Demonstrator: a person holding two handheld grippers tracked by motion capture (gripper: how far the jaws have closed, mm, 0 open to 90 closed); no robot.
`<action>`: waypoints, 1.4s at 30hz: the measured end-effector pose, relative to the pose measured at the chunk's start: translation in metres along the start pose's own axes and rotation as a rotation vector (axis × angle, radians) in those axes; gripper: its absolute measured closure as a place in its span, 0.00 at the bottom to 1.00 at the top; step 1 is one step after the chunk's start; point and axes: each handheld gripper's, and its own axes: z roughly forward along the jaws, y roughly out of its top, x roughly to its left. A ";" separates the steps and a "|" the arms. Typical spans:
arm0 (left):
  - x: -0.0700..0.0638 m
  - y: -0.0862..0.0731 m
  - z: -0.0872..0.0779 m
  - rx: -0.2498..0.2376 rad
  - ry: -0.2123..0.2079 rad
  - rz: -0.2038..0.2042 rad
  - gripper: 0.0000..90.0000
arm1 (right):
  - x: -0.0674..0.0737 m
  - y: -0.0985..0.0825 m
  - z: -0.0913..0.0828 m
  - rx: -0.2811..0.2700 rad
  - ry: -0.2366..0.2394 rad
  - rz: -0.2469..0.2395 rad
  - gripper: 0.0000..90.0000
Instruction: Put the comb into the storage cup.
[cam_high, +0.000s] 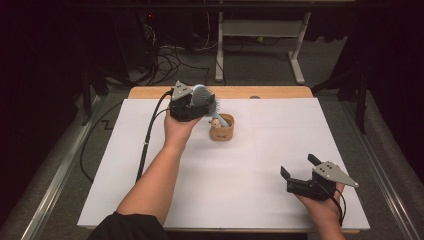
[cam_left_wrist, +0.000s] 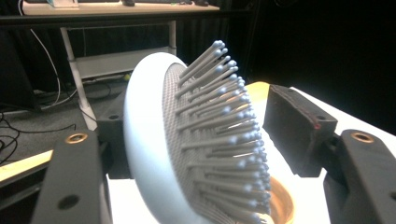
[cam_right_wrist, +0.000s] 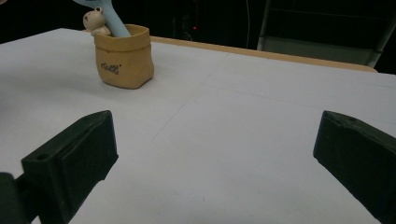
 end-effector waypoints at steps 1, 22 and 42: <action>0.001 0.000 0.000 0.002 -0.002 0.000 0.34 | 0.000 0.000 0.000 0.000 0.001 0.000 0.00; 0.002 -0.001 -0.004 -0.009 -0.018 0.016 0.16 | 0.001 0.000 0.000 -0.001 0.001 -0.005 0.00; 0.010 -0.008 -0.028 -0.015 -0.071 -0.017 0.00 | 0.003 0.001 0.001 0.003 -0.001 -0.012 0.00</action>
